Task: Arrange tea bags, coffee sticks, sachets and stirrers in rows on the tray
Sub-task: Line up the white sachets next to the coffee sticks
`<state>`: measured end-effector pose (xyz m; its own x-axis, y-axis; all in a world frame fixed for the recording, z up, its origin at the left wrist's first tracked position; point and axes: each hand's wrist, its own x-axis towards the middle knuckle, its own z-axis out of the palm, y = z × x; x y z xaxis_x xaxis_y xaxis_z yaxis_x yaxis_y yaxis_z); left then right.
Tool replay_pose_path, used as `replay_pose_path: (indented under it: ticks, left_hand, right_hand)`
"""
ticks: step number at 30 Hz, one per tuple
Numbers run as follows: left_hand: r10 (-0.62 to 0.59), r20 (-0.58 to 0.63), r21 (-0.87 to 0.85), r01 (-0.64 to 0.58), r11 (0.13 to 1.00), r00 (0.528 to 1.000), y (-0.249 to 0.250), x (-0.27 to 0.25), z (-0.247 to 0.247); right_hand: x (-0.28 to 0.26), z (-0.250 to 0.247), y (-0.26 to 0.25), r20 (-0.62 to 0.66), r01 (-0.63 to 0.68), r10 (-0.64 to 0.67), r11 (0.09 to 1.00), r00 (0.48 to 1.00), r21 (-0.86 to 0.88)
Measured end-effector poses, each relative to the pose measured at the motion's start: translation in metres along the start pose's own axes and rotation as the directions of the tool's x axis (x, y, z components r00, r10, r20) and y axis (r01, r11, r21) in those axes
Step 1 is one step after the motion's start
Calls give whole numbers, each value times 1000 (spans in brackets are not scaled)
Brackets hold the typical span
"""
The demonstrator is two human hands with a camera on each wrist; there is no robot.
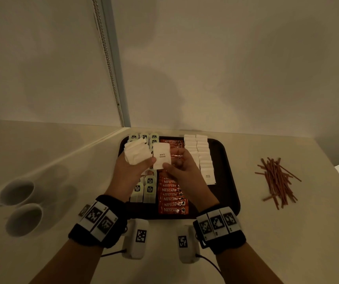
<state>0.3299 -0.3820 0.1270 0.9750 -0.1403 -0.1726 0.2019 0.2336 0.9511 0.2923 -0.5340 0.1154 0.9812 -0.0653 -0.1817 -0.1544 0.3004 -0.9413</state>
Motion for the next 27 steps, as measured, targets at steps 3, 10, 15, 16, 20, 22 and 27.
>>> replay_pose_path:
  ticks: [3, 10, 15, 16, 20, 22, 27]
  left_hand:
    - [16, 5, 28, -16, 999, 1000, 2, 0, 0]
    - [2, -5, 42, -2, 999, 1000, 1, 0, 4]
    - [-211, 38, -219, 215, 952, 977, 2, 1, 2]
    - [-232, 48, -250, 236, 939, 972, 2, 1, 0]
    - [-286, 20, -359, 274, 892, 958, -1, -1, -4]
    - [-302, 13, -397, 282, 874, 953, -2, -2, -4]
    - [-267, 6, -313, 256, 915, 964, -5, -4, -4]
  right_hand:
    - [1, -2, -1, -21, 2, -3, 997, 1000, -79]
    - [-2, -2, -3, -45, 7, -13, 992, 999, -125]
    - [0, -34, -8, -144, 16, -34, 992, 989, -126]
    - [0, -46, -8, -190, 16, -42, 990, 981, -137]
    - [1, -102, 9, -400, -107, -58, 919, 915, -379]
    - [2, -130, 25, -473, -227, -66, 815, 878, -533]
    - [3, -168, 58, -503, -406, -8, 579, 865, -707]
